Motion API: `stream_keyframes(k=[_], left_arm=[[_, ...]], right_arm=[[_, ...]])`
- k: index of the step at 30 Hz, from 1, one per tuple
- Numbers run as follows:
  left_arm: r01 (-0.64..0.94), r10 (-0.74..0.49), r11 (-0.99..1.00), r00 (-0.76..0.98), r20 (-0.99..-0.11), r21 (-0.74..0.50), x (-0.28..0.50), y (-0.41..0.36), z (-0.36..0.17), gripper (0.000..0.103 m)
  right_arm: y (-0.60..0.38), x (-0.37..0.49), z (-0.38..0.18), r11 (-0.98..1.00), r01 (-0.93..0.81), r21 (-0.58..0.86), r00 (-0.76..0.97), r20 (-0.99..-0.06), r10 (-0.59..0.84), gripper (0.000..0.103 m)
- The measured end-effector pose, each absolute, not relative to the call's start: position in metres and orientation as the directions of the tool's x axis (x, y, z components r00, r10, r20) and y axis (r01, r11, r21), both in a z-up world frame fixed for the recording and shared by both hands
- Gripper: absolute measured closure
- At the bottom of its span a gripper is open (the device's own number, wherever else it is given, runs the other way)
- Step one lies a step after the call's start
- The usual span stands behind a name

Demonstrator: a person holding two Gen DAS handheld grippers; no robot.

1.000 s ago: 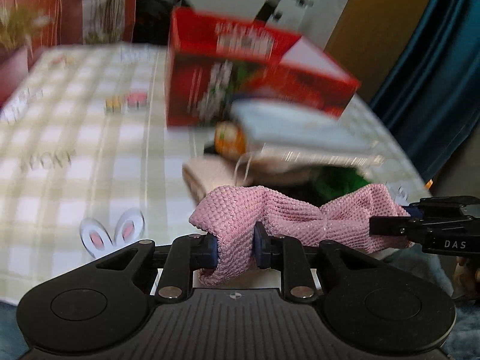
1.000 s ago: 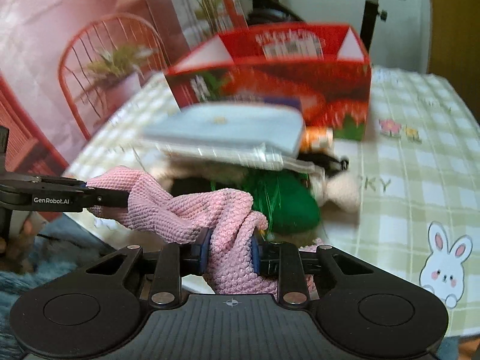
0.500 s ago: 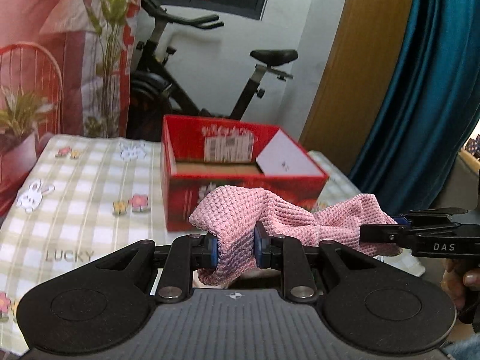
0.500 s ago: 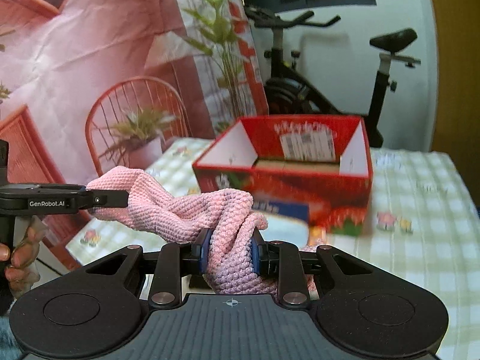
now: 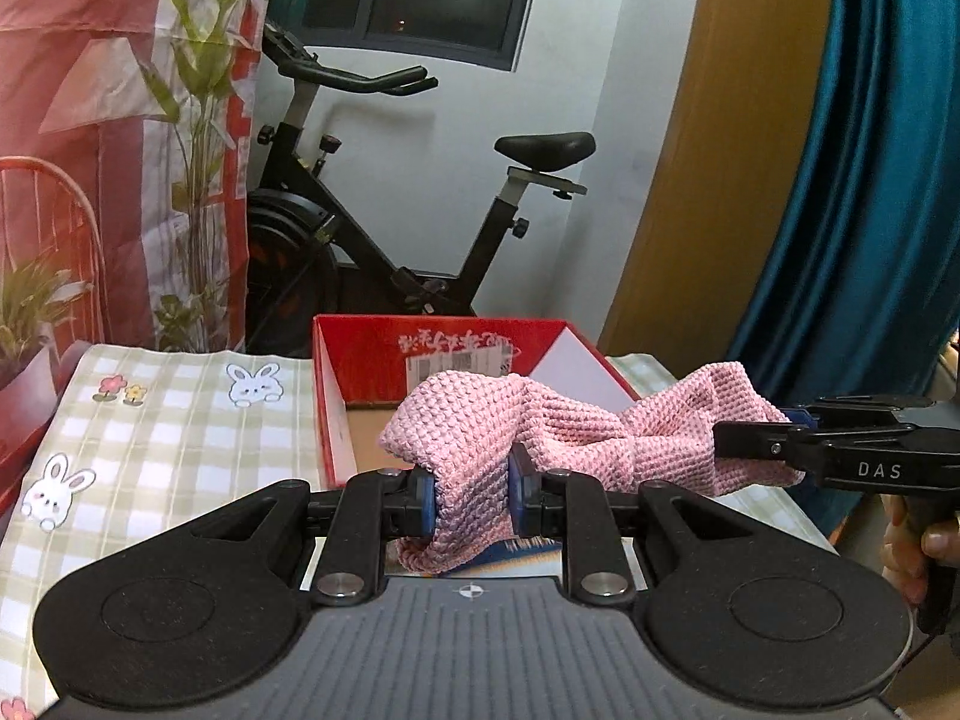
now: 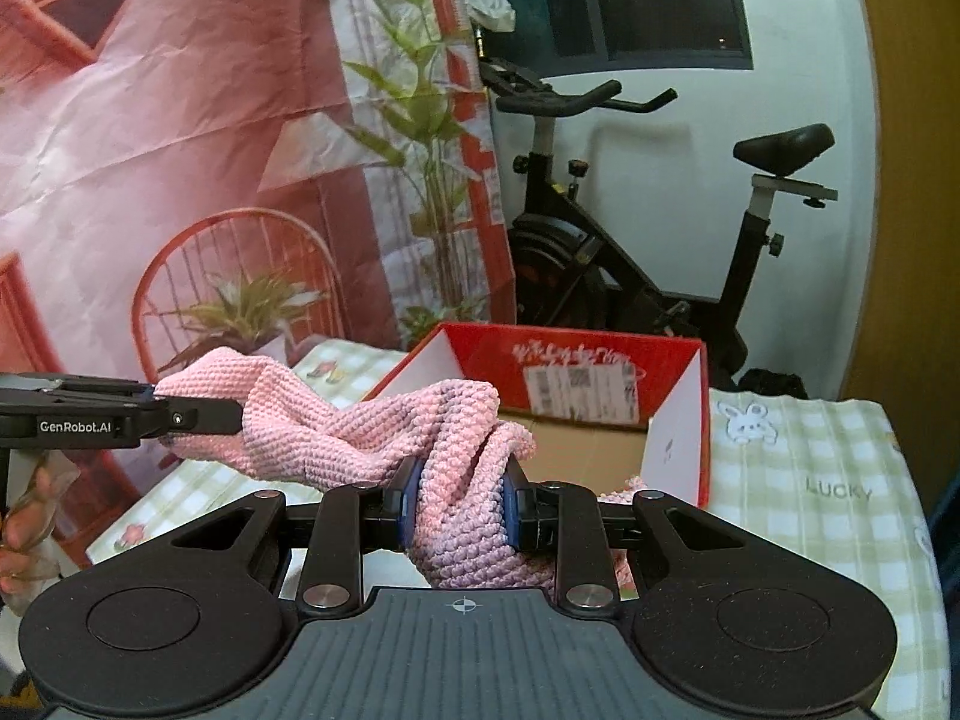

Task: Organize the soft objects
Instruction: 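Lift the pink towel with the left gripper and carry it over the red box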

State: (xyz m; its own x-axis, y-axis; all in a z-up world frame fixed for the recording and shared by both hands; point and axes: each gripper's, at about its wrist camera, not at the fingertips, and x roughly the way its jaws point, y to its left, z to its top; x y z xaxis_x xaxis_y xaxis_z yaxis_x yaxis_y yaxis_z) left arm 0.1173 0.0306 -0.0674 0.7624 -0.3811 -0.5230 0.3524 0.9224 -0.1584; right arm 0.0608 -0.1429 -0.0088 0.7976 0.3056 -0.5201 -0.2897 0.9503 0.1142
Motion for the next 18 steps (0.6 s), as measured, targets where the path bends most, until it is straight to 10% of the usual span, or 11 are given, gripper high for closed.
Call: stream_keyframes(k=[18], left_arm=[[0.321, -0.316, 0.941, 0.718, -0.620, -0.107, 0.216, 0.001, -0.087, 0.080]], right_arm=[[-0.161, 0.169, -0.031, 0.970, -0.238, 0.047, 0.796, -0.563, 0.223, 0.079]])
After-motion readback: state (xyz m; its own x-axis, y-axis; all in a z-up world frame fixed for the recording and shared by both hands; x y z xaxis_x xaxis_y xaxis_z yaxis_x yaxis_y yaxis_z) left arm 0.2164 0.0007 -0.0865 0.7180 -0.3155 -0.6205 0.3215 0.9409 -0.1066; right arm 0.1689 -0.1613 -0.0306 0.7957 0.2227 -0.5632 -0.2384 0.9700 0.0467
